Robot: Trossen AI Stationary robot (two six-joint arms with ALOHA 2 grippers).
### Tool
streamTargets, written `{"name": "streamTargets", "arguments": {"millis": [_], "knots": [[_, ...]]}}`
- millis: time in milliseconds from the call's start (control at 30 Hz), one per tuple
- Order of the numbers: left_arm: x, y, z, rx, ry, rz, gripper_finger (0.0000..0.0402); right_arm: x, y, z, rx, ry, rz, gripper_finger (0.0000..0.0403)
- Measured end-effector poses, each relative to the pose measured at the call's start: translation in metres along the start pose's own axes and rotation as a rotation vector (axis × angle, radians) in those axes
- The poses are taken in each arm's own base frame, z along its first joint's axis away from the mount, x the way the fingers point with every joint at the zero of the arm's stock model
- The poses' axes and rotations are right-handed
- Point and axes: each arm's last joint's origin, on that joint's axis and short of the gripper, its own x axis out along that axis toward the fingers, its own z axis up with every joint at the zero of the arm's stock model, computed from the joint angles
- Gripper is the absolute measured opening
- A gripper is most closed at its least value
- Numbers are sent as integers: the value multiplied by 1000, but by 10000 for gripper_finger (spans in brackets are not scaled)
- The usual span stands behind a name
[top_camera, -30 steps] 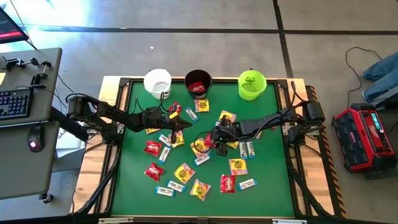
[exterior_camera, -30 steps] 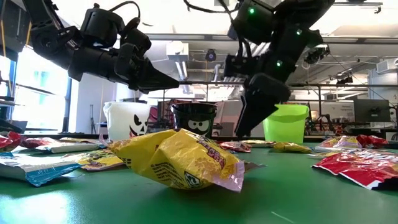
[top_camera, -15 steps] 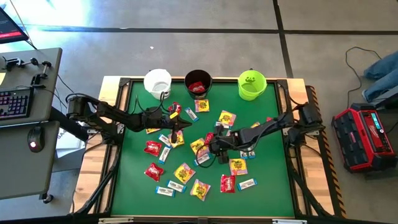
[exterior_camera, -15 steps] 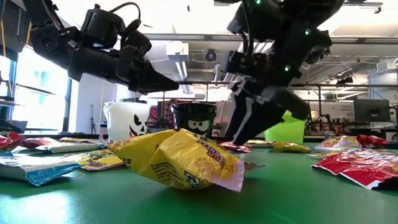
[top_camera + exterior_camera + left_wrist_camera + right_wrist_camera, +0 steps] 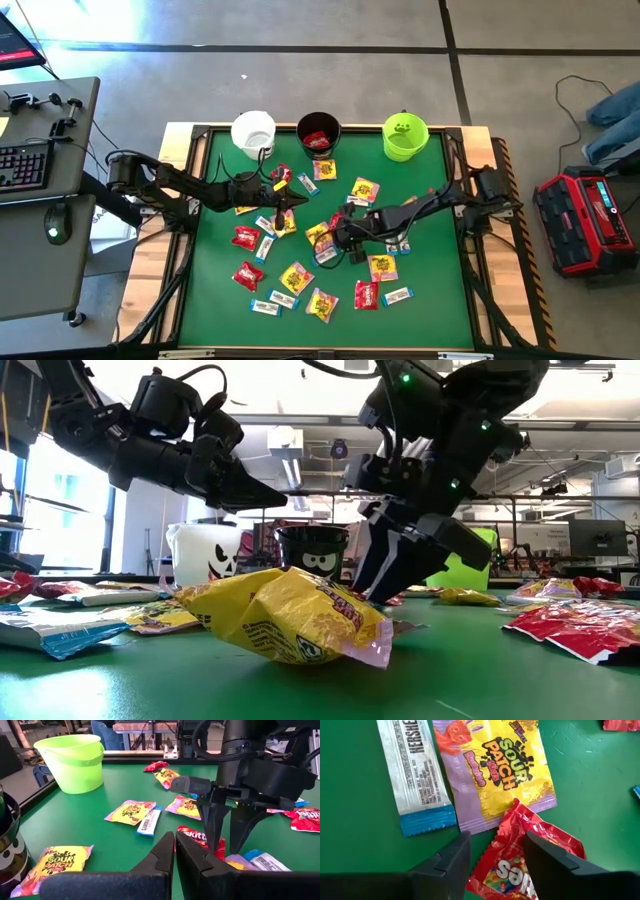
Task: Sort candy by brand, put in halloween buckets
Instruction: Put the red candy into the black bucket
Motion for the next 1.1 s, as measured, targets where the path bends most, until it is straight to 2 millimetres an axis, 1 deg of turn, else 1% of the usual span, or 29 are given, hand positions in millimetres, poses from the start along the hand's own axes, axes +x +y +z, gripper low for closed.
{"name": "streamTargets", "arguments": {"millis": [100,200,267,400,433,467,567,633,800,933,1100], "knots": [[0,0,0,-1,3,0,7,2,-1,-1,12,1,-5,163],[0,0,0,-1,3,0,7,2,-3,-1,34,0,-2,132],[0,0,0,-1,3,0,7,2,-5,0,49,6,9,102],[0,0,0,-2,3,1,7,2,-8,3,59,14,-5,24],[0,0,0,-2,3,1,7,2,-9,5,56,19,-16,12],[0,0,0,-2,3,2,7,1,-10,6,50,27,-18,8],[0,0,0,0,3,2,7,-1,-15,10,58,46,-18,11],[0,1,0,3,3,12,7,-3,-19,13,66,63,-21,4],[0,2,0,7,4,22,7,-11,-24,19,57,60,-71,1],[0,2,0,0,3,22,7,-22,-29,22,59,41,-106,0],[0,2,0,0,3,28,7,-43,-45,25,67,19,-198,0]]}}
